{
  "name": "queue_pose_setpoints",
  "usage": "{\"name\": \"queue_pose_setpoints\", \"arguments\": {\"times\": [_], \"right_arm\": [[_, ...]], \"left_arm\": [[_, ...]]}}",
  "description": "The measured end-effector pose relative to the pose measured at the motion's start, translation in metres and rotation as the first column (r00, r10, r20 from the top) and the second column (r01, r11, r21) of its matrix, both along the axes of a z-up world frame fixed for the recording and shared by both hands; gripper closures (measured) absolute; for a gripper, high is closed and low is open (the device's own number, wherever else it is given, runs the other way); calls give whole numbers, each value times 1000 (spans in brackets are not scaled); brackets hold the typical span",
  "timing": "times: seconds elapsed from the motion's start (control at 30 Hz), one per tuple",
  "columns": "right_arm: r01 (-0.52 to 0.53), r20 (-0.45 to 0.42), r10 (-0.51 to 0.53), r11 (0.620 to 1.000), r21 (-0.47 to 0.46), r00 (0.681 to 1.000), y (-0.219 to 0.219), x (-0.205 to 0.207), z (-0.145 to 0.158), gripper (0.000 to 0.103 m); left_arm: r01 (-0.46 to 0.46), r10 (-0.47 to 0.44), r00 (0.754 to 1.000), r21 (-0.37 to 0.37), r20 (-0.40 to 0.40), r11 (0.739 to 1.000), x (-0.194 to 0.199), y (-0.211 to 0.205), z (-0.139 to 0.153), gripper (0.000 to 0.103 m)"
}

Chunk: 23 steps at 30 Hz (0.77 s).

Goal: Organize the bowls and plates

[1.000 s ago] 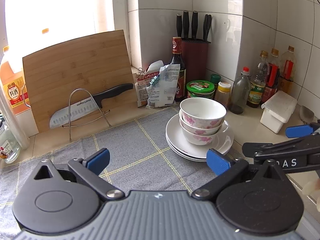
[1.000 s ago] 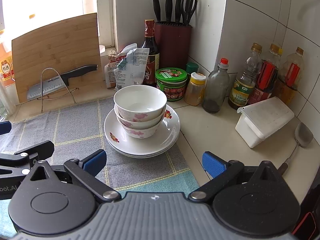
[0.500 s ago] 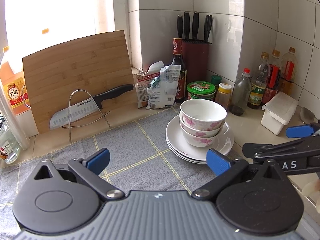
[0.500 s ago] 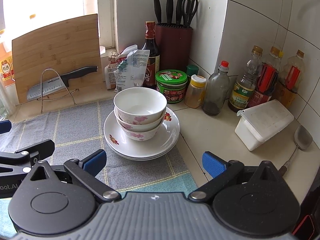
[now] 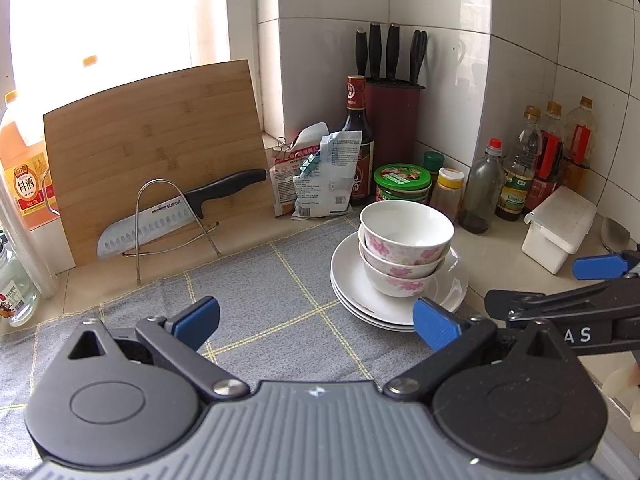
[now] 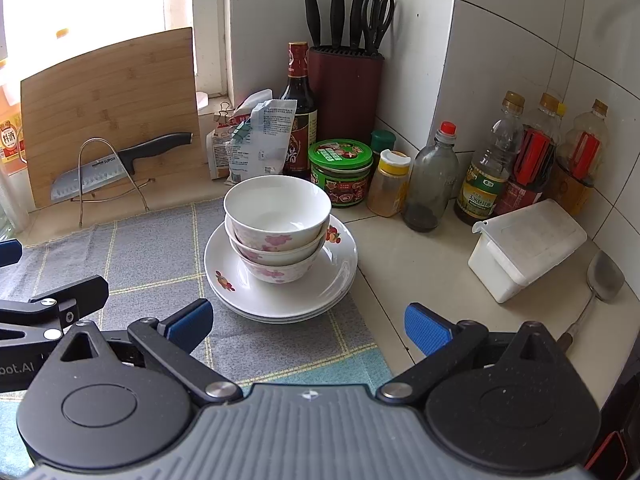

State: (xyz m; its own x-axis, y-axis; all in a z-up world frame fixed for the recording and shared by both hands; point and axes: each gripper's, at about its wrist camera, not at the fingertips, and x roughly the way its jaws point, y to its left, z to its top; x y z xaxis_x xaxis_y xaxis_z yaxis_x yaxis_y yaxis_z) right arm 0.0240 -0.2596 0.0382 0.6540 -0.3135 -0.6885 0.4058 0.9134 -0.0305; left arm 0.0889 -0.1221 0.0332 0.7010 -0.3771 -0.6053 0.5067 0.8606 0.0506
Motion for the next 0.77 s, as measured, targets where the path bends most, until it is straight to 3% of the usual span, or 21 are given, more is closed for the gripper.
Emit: {"name": "queue_pose_setpoints", "arguments": {"times": [0.77], "right_arm": [[15,-5,-14,1000,6,1000,-4,-2,-2,0]], "left_arm": [[2,-2,1000,-1,-5,1000,1,-3,0,1]]}}
